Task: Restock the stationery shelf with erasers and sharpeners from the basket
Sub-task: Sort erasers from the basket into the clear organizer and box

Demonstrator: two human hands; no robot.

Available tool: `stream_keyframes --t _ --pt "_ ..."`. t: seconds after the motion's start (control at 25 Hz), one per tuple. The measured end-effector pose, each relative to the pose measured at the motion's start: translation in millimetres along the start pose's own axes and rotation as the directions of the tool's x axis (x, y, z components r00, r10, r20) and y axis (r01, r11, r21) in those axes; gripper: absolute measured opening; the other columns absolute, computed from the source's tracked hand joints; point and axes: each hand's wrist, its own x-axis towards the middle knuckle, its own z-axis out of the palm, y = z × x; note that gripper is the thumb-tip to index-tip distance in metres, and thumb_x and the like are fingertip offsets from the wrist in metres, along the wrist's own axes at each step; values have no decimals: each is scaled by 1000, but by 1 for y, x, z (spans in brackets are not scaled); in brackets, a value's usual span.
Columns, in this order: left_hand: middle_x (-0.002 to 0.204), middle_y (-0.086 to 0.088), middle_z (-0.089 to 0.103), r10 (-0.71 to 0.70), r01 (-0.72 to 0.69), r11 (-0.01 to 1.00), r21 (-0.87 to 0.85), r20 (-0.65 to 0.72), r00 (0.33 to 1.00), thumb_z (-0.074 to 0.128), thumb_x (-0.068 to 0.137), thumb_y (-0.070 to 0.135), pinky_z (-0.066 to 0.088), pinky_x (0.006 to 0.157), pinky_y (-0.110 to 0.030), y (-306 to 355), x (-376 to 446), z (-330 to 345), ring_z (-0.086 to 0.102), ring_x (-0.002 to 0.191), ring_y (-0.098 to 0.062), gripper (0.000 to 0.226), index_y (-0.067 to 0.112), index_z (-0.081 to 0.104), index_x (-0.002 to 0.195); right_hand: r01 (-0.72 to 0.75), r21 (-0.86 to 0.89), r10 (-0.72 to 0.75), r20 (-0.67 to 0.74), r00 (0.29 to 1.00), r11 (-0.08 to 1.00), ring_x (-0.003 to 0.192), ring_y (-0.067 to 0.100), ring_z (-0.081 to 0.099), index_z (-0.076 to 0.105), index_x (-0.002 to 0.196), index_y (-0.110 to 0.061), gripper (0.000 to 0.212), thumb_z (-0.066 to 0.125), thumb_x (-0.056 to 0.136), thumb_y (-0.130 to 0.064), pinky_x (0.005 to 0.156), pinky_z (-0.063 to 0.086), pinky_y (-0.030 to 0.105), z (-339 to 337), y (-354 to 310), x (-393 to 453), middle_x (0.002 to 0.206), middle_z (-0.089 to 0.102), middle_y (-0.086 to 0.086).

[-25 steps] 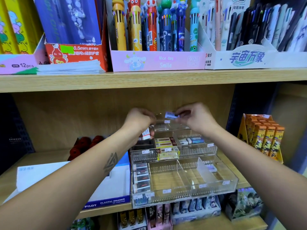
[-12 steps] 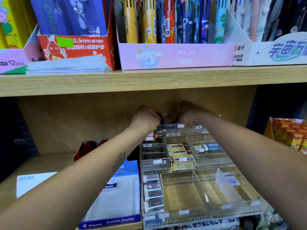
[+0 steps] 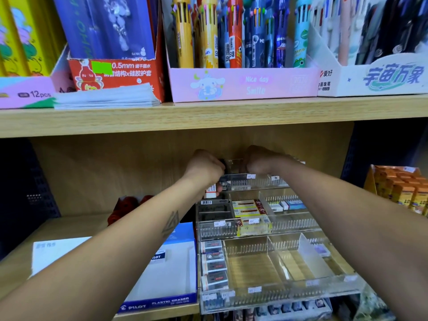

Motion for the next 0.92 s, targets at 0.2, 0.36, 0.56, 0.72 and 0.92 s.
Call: stream_keyframes --t 0.2,0.36,0.56,0.72,0.92 --pt "72 -13 60 -46 41 953 -301 -8 999 52 99 0 49 41 -25 -3 -8 -3 51 36 -17 16 6 64 91 8 247 29 -149 988 969 92 16 67 77 105 -15 26 58 91 -5 80 57 26 -6 -4 -32 107 70 -1" --pt "59 -10 53 -92 70 875 -478 -23 995 53 100 3 47 38 -23 -10 -19 2 51 32 -15 11 6 62 94 182 641 2 -275 961 746 89 19 71 74 94 -24 18 63 92 -10 85 58 31 11 -23 -104 94 75 -4" --pt "63 -14 56 -164 119 793 -597 -22 986 56 100 9 52 57 -32 -20 -29 20 54 48 -22 19 7 57 81 243 748 -158 -184 970 618 70 6 61 64 110 -1 28 75 86 -12 70 50 26 35 -36 -153 90 69 14" --pt "75 -20 64 -223 253 622 -741 143 964 48 105 25 60 56 -48 -13 -45 25 66 52 -31 26 1 55 98 323 555 -190 -285 940 766 56 -1 52 71 107 -17 32 81 77 -10 59 43 19 46 -39 -154 71 60 -9" --pt "67 -11 57 -203 263 716 -647 167 965 42 104 20 52 55 -34 -6 -61 6 59 60 -26 24 7 52 87 281 601 -40 -383 923 748 78 15 67 75 95 -28 32 84 72 -8 74 58 36 45 -30 -162 86 67 -11"
